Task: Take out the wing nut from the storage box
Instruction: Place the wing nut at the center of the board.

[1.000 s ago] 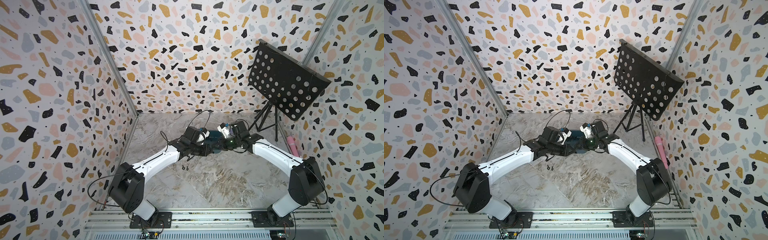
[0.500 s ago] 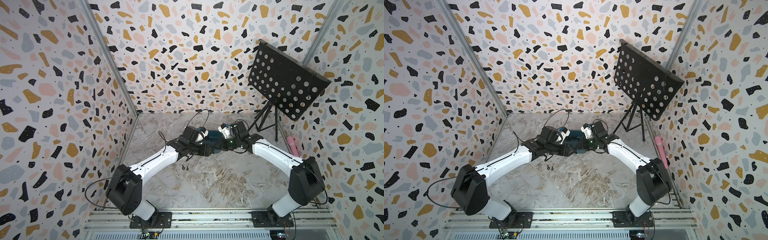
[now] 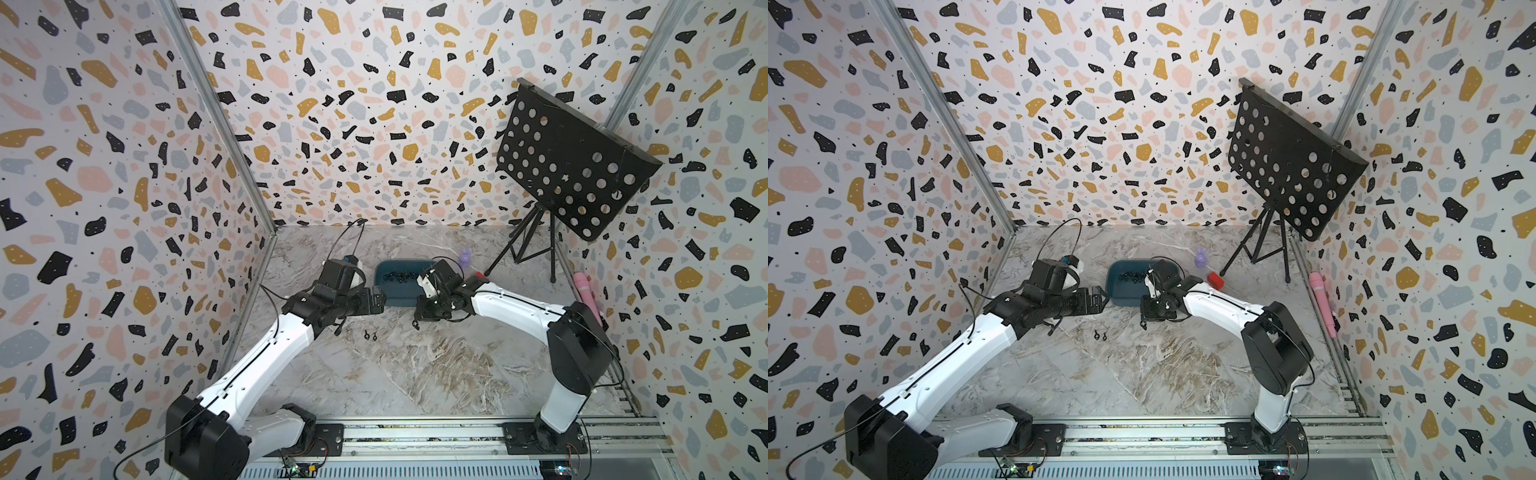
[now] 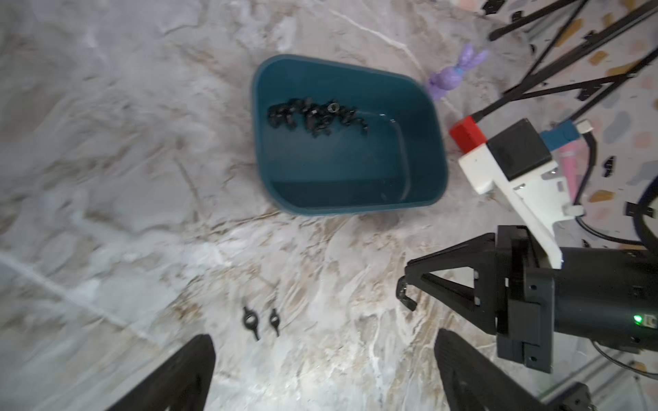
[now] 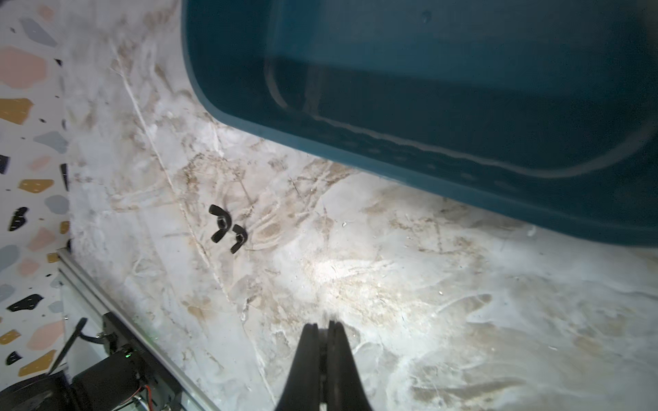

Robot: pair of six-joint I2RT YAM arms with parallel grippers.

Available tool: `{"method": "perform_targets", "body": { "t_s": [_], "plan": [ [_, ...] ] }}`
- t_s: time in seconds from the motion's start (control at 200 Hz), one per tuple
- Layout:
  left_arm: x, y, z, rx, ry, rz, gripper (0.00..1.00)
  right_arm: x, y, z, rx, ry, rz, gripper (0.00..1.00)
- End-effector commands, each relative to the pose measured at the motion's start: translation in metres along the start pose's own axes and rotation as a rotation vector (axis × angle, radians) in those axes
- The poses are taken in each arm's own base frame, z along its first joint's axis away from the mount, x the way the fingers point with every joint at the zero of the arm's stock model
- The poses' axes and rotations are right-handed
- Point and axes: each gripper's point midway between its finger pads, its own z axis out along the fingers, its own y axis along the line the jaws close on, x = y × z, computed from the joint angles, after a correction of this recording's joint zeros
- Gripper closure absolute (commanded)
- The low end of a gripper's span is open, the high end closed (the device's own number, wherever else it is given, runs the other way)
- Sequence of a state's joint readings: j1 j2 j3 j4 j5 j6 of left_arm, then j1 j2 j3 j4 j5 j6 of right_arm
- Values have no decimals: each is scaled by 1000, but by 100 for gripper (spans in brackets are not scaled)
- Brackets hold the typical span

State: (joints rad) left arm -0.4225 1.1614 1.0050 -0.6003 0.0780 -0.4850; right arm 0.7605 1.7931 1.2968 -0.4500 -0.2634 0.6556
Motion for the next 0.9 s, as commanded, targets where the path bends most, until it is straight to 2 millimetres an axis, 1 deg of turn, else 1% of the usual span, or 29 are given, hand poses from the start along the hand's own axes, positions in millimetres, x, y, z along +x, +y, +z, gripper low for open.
{"method": "perform_targets", "body": {
  "t_s": [0.0,0.09,0.31,0.435,0.671,0.896],
  "plan": [
    [15,47,-16,-210,15,-54,0,-5,7,1,64,-26,9,100],
    [23,64,-27,-274,11,-85,0,-3,16,14,75,-20,-6,100],
    [32,81,-48,-337,-20,-126,0,-2,34,41,91,-6,-17,100],
    [36,85,-56,-356,-20,-129,0,-5,40,50,102,-6,-13,100],
    [40,93,-67,-397,-32,-133,0,-1,50,66,121,3,-5,100],
    [47,96,-68,-403,-23,-128,0,2,59,80,110,21,9,100]
  ]
}}
